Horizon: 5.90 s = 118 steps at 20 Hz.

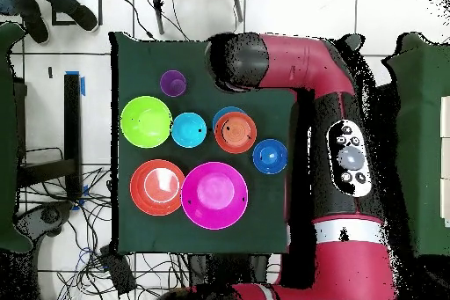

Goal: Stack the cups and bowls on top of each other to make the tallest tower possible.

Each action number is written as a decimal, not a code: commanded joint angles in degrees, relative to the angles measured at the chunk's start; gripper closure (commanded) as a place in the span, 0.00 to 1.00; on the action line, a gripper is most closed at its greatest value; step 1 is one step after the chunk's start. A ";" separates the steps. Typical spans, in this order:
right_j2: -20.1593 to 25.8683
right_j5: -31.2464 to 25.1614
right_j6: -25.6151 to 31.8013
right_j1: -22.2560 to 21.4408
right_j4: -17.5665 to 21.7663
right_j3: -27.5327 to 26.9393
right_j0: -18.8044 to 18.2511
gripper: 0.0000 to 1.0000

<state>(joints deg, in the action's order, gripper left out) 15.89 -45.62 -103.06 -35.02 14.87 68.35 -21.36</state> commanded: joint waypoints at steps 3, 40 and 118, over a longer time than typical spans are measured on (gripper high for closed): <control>-2.68 -1.16 -9.66 2.79 -0.99 1.24 3.17 0.00; -8.18 -26.53 -15.29 16.06 -5.67 -35.33 15.49 0.00; -21.54 9.26 -23.68 13.62 -8.40 -4.12 22.90 0.00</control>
<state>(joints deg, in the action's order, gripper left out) -8.48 -38.87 -119.50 -25.36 6.16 57.94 1.08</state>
